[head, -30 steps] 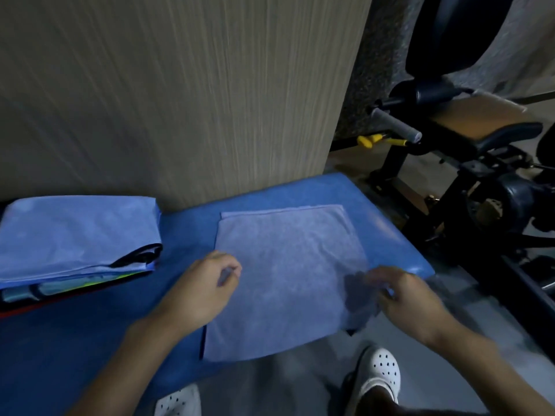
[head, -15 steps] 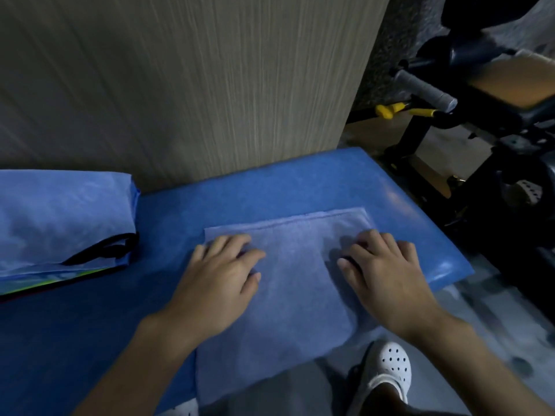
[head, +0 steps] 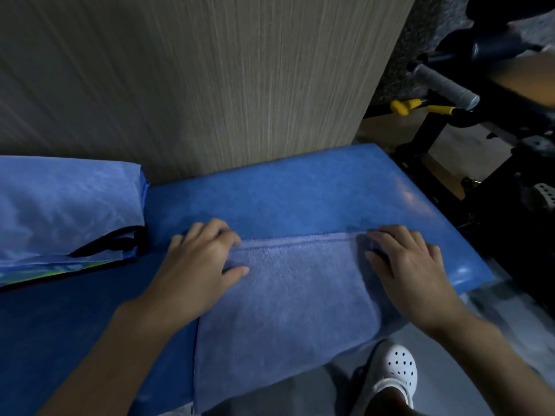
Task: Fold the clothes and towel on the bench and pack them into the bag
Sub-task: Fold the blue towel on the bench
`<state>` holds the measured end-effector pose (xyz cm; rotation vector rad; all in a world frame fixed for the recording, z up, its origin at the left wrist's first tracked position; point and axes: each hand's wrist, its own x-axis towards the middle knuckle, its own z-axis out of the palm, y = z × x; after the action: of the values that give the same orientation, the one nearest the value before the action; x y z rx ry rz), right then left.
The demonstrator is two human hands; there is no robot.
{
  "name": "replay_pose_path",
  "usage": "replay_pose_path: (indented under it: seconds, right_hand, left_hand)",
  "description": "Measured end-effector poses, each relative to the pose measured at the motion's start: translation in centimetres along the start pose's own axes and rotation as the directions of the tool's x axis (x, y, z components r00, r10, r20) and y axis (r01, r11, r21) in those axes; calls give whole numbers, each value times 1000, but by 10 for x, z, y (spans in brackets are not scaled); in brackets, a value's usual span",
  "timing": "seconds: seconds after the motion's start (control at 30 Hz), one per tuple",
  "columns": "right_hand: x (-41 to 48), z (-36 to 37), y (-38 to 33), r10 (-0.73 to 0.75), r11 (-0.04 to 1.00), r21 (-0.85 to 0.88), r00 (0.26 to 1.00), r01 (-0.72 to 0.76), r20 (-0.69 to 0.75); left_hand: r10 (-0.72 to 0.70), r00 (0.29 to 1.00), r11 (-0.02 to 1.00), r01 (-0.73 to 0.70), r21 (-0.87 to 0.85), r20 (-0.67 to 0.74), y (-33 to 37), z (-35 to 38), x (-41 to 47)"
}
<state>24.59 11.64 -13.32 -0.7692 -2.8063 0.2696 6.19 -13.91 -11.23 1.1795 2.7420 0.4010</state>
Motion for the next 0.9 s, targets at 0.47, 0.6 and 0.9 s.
replay_pose_path:
  seconds: [0.47,0.6,0.9]
  right_hand:
    - [16,-2,4,241,953,164,966,-253,93]
    - [19,-6,2,246,945,182,958,-271,150]
    - [21,-8,14,134,915,380,991,-133,23]
  left_hand:
    - [-78,994,943,99,-316,78,-11,-4,8]
    - [-73,996,940,88,-330,59,-12,-7,7]
    - [-84,996,909,70,-412,-17,-14,-12,8]
